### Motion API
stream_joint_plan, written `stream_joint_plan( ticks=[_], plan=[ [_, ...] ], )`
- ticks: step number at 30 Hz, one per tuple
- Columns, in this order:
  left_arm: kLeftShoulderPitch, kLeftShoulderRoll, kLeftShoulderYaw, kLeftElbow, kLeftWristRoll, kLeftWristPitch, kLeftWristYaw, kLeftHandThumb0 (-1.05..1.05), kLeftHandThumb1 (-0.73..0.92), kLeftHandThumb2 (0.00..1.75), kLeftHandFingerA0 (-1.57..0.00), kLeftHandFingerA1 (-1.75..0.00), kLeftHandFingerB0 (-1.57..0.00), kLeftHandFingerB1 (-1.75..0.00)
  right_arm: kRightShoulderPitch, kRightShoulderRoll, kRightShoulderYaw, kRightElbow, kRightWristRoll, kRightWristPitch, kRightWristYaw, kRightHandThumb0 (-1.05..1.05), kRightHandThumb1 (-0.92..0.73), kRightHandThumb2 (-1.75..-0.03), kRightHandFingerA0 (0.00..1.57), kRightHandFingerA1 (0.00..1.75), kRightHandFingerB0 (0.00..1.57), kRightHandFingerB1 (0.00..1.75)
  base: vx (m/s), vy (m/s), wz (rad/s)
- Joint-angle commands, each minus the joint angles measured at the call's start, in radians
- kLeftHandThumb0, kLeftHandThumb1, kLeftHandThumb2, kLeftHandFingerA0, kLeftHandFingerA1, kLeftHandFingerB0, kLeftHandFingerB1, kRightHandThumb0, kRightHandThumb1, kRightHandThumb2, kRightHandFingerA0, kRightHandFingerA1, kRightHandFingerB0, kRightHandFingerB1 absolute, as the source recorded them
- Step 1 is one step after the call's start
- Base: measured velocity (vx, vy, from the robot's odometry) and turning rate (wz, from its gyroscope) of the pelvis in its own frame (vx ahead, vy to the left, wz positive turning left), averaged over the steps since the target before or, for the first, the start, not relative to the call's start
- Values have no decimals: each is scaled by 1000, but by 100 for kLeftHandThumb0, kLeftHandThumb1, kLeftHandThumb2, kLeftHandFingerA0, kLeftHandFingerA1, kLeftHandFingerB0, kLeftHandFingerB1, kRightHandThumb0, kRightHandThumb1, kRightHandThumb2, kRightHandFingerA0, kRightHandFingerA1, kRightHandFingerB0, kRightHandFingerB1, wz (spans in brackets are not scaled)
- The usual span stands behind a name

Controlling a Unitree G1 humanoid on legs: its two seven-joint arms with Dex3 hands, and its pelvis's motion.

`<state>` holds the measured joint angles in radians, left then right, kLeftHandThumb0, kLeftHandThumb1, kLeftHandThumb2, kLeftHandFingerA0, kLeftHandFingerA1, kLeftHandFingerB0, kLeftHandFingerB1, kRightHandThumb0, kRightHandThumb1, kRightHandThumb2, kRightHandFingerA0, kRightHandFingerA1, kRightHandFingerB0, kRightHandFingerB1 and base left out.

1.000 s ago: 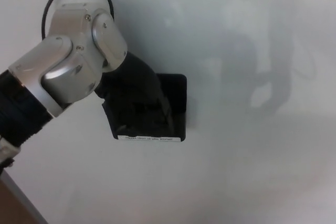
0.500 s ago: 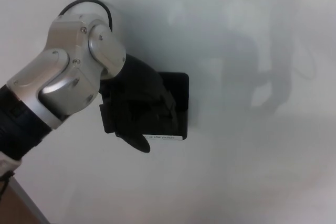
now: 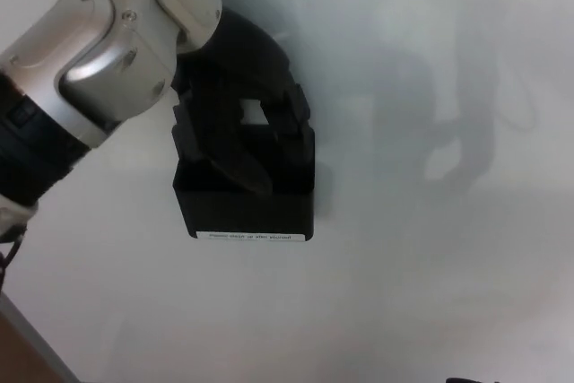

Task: A magnetic marker holder is on the left hand side of the white board, the robot put the index and middle finger into the opening of the container and pull off the magnetic holder and hand it to a human on the left hand side.

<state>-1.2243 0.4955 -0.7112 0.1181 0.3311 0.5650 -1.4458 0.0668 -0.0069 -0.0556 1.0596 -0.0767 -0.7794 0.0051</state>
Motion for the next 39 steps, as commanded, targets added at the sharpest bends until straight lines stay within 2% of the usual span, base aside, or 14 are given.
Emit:
stream_joint_plan(
  ticks=[1, 4, 5, 11, 14, 15, 16, 17, 32, 33, 34, 35, 36, 39],
  plan=[
    [-65, 8, 10, 39, 0, 0, -53, -81, 54, 85, -8, -40, -5, -25, -4, -17, -2, -2, 0, 11, -14, -43, -57, -58, 101, 55, 62, 42, 0, 0, 0],
    [-87, 9, 7, 55, 8, -18, -60, -82, 59, 68, -14, -34, -7, -21, -10, -17, -1, -3, -1, 12, -15, -44, -57, -58, 102, 55, 61, 42, 0, 0, 0],
    [-91, 11, 7, 55, 10, -38, -60, -82, 55, 88, -11, -43, -5, -26, -12, -17, -1, -2, 0, 12, -14, -44, -57, -58, 102, 55, 62, 43, 0, 0, 0],
    [-102, 6, -13, 75, 7, -44, -103, -87, 60, 93, -8, -27, -8, -12, -15, -15, -3, -3, 7, 15, -8, -45, -57, -59, 102, 55, 62, 43, 0, 0, 0],
    [-101, 3, -44, 90, 8, -84, -145, -86, 65, 99, 0, -12, 0, -9, -16, -15, -3, -4, 8, 15, -7, -44, -57, -58, 103, 55, 62, 43, 0, 0, 0],
    [-100, 5, -57, 89, 16, -97, -153, -84, 65, 101, 0, -16, 0, -12, -16, -12, -6, -5, 15, 17, 0, -53, -45, -84, 92, 70, 56, 57, 0, 0, 0],
    [-99, 8, -70, 89, 22, -112, -162, -84, 65, 101, 0, -16, 0, -12, -16, -9, -10, -7, 24, 21, 8, -53, -45, -84, 92, 70, 56, 57, 0, 0, 0],
    [-93, 10, -77, 88, 26, -113, -165, -96, 70, 102, 0, -5, 0, -1, -17, -11, -7, -6, 18, 18, 5, -45, -57, -59, 102, 55, 62, 43, 0, 0, 0],
    [18, -6, -115, 52, 27, -63, -160, -96, 73, 104, 0, -6, 0, -1, -17, -16, -2, -1, 9, 11, 1, -46, -56, -58, 102, 55, 62, 43, 0, 0, 0],
    [32, -4, -116, 35, 33, -58, -149, -86, 65, 87, 0, -19, 0, -9, -17, -16, -2, -2, 8, 11, -1, -46, -57, -59, 102, 55, 63, 43, 0, 0, 0],
    [46, 0, -116, 13, 43, -53, -135, -86, 65, 87, 0, -19, 0, -9, -17, -17, -1, -2, 6, 11, -3, -46, -57, -59, 102, 55, 63, 43, 0, 0, 0],
    [60, 4, -115, -12, 53, -40, -122, -89, 73, 109, 0, -17, 0, -9, -16, -16, -1, -4, 7, 12, -2, -45, -57, -58, 102, 55, 62, 43, 0, 0, 0],
    [95, 15, -102, -66, 72, -26, -81, -86, 71, 109, 0, -23, 0, -12, -14, -16, -2, -6, 10, 15, 0, -53, -46, -85, 91, 69, 56, 57, 0, 0, 0],
    [147, 37, -75, -152, 112, -25, -12, -102, 81, 113, 0, -9, 0, 0, -13, -14, -3, -9, 11, 17, -1, -52, -46, -85, 91, 69, 56, 57, 0, 0, 0]
  ],
)
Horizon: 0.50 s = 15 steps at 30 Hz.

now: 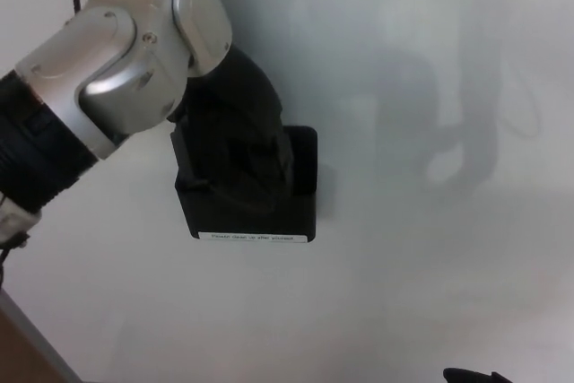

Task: A magnetic marker holder is on the left hand side of the white board, the robot put the index and middle finger into the opening of the container and pull off the magnetic holder and hand it to a human on the left hand side.

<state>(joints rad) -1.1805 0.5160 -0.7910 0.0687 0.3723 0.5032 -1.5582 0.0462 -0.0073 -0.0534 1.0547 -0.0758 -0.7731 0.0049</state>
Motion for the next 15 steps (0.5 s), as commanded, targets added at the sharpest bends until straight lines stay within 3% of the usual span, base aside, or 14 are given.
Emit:
stream_joint_plan(
  ticks=[1, 15],
  plan=[
    [129, 27, 25, -146, 85, 33, 133, -104, 84, 114, 0, -8, 0, 0, 8, -15, -2, -5, 3, 10, -7, -45, -57, -59, 103, 55, 63, 43, 0, 0, 0],
    [178, 15, 70, -190, 125, 42, 171, -101, 75, 108, 0, -10, 0, 0, 6, -13, -1, -7, 1, 9, -14, -45, -57, -59, 102, 55, 63, 44, 0, 0, 0]
  ],
)
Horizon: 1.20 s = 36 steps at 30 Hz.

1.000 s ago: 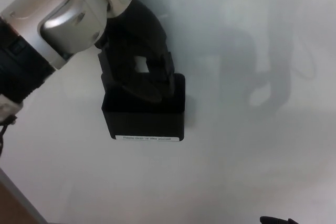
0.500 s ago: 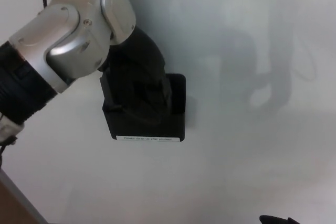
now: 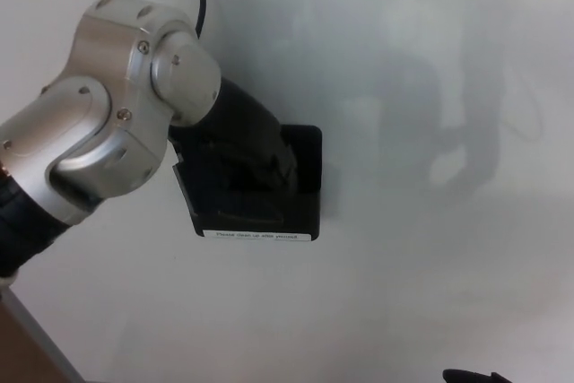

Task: A magnetic marker holder is on the left hand side of the white board, the robot put the index and middle finger into the opening of the container and pull off the magnetic holder and hand it to a human on the left hand side.

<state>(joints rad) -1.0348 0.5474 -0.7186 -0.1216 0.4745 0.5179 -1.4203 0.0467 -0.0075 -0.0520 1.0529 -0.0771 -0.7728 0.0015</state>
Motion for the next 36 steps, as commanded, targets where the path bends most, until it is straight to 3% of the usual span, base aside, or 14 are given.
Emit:
stream_joint_plan(
  ticks=[1, 2, 3, 4, 5, 12, 13, 14, 15, 16, 24, 27, 31, 36],
  plan=[
    [30, -21, 0, 6, 20, 32, 27, -99, 74, 106, 0, -10, 0, 0, 6, -14, -2, -8, 3, 12, -9, -44, -57, -58, 102, 55, 63, 43, 0, 0, 0],
    [28, -23, 2, 10, 18, 38, 22, -99, 74, 106, 0, -10, 0, 0, 6, -14, -1, -8, 2, 11, -10, -44, -57, -58, 102, 55, 63, 43, 0, 0, 0],
    [25, -23, 4, 14, 19, 33, 18, -100, 74, 106, 0, -10, 0, 0, 5, -15, -1, -9, 1, 12, -11, -53, -46, -85, 91, 70, 56, 58, 0, 0, 0],
    [25, -23, 4, 14, 21, 29, 18, -100, 74, 106, 0, -10, 0, 0, 5, -15, -1, -9, 1, 12, -11, -53, -46, -85, 91, 70, 56, 58, 0, 0, 0],
    [23, -23, 7, 18, 20, 25, 18, -100, 74, 106, 0, -10, 0, 0, 4, -16, -1, -8, 1, 12, -11, -46, -57, -59, 102, 55, 63, 44, 0, 0, 0],
    [-4, -32, 32, 42, 7, 49, 2, -98, 71, 105, 0, -10, 0, -1, 7, -17, -1, -5, 2, 11, -14, -45, -56, -58, 103, 56, 63, 43, 0, 0, 0],
    [-5, -32, 29, 45, 9, 42, -2, -93, 67, 104, 0, -15, 0, -5, 17, -13, -6, -6, 12, 15, -4, -53, -45, -84, 92, 70, 57, 58, 0, 0, 0],
    [-5, -33, 28, 46, 10, 42, -3, -93, 67, 104, 0, -15, 0, -5, 19, -12, -8, -6, 15, 16, -2, -53, -45, -84, 92, 70, 57, 58, 0, 0, 0],
    [1, -38, 23, 43, 14, 73, -11, -88, 63, 101, 0, -18, 0, -8, 27, -11, -7, -6, 17, 13, 3, -52, -45, -84, 93, 70, 57, 58, 0, 0, 0],
    [15, -38, 19, 36, 18, 75, -7, -93, 68, 101, 0, -13, 0, -4, 34, -13, -3, -6, 10, 9, 2, -44, -57, -58, 102, 55, 63, 43, 0, 0, 0],
    [74, -37, -2, -3, 28, 64, 10, -98, 69, 102, 0, -14, 0, 0, 61, -19, 7, -9, 0, -15, 2, -43, -57, -58, 99, 55, 63, 43, 0, 0, 0],
    [47, -40, 2, 2, 27, 81, -8, -83, 61, 102, 0, -27, 0, -13, 57, -20, 5, -10, 3, -14, 1, -45, -57, -59, 101, 55, 63, 43, 0, 0, 0],
    [25, -23, 6, 17, 25, 15, -8, -93, 69, 104, 0, -14, 0, -5, 53, -21, 5, -14, 3, -7, 2, -47, -57, -58, 100, 55, 62, 43, 0, 0, 0],
    [20, -35, 11, 34, 14, 87, -32, -83, 62, 101, 0, -23, 0, -12, 52, -19, 4, -10, 3, -4, -2, -45, -57, -58, 101, 55, 62, 43, 0, 0, 0]
  ],
)
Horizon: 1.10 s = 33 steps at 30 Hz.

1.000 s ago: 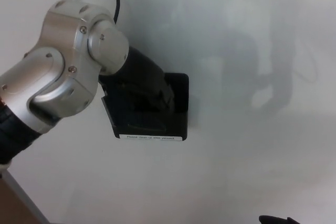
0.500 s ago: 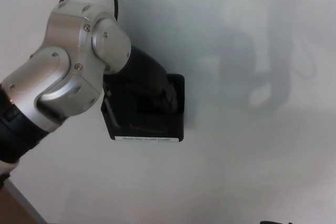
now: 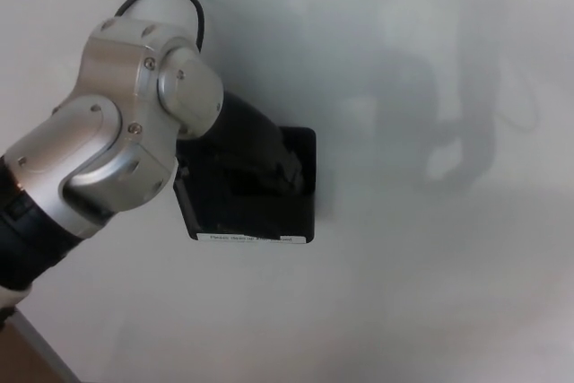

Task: A magnetic marker holder is on the left hand side of the white board, the robot put the index and middle finger into the opening of the container and pull off the magnetic holder and hand it to a human on the left hand side.

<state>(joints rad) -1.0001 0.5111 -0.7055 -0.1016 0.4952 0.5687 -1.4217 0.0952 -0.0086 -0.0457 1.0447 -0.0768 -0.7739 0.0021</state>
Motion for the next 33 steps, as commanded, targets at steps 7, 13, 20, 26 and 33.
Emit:
stream_joint_plan(
  ticks=[7, 13, 20, 26, 33],
  plan=[
    [9, 16, -22, -7, 9, -20, -12, -86, 64, 103, 0, -25, 0, -11, 8, -18, -3, -4, 8, -8, 8, -47, -57, -58, 101, 55, 62, 43, 0, 0, 0],
    [10, 4, -24, 11, 0, -4, -9, -88, 61, 101, 0, -35, 0, -8, 5, -21, -1, -4, 1, -5, 0, -45, -57, -58, 100, 55, 63, 43, 0, 0, 0],
    [33, -8, -41, 41, 5, -18, 12, -84, 56, 93, -13, -47, 0, -10, 1, -19, 0, -6, 2, -7, 2, -45, -56, -58, 100, 55, 63, 43, 0, 0, 0],
    [45, -39, -60, 90, 24, -3, 49, -81, 52, 90, -13, -46, 0, -12, -6, -15, -3, -8, 10, -1, 11, -54, -45, -84, 89, 69, 56, 58, 0, 0, 0],
    [97, -60, -74, 104, 88, -94, 212, -75, 47, 84, -47, -57, -5, -20, -8, -14, -1, -9, 5, -1, 4, -53, -45, -84, 90, 70, 57, 58, 0, 0, 0]
  ],
)
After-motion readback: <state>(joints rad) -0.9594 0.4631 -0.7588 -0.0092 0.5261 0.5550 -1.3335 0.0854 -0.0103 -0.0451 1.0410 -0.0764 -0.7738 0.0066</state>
